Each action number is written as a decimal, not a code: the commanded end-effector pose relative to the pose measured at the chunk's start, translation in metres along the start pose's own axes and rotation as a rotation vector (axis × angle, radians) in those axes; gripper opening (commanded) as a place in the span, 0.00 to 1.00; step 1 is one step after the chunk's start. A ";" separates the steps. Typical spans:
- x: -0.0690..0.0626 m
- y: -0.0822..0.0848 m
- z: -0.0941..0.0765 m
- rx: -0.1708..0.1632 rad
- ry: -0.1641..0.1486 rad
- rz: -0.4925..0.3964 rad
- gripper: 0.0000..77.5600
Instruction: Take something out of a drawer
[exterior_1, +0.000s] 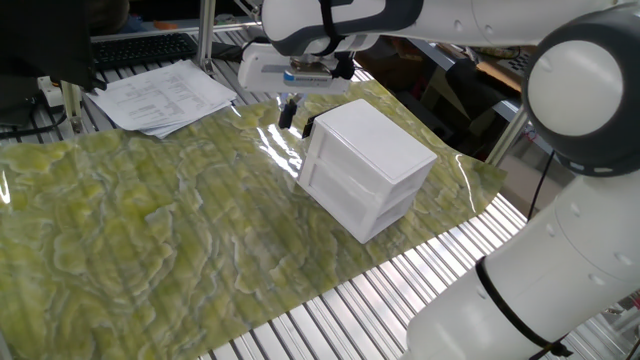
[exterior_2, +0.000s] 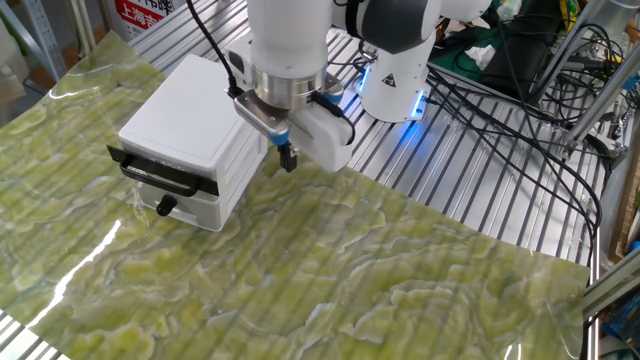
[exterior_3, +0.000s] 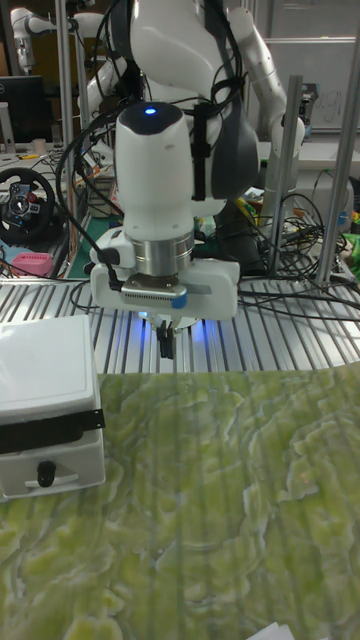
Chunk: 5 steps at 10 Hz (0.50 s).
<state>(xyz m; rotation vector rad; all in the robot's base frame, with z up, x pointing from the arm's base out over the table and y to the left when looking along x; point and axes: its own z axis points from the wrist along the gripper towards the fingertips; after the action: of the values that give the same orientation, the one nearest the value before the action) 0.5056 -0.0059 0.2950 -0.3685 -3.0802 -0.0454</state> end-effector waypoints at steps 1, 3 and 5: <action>-0.010 0.003 -0.004 -0.003 -0.007 0.070 0.00; -0.019 0.002 -0.005 -0.002 -0.009 0.101 0.00; -0.027 -0.003 -0.004 -0.006 -0.018 0.113 0.00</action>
<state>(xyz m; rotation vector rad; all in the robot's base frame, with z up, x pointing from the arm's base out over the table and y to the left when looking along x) 0.5255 -0.0091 0.2973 -0.5196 -3.0643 -0.0459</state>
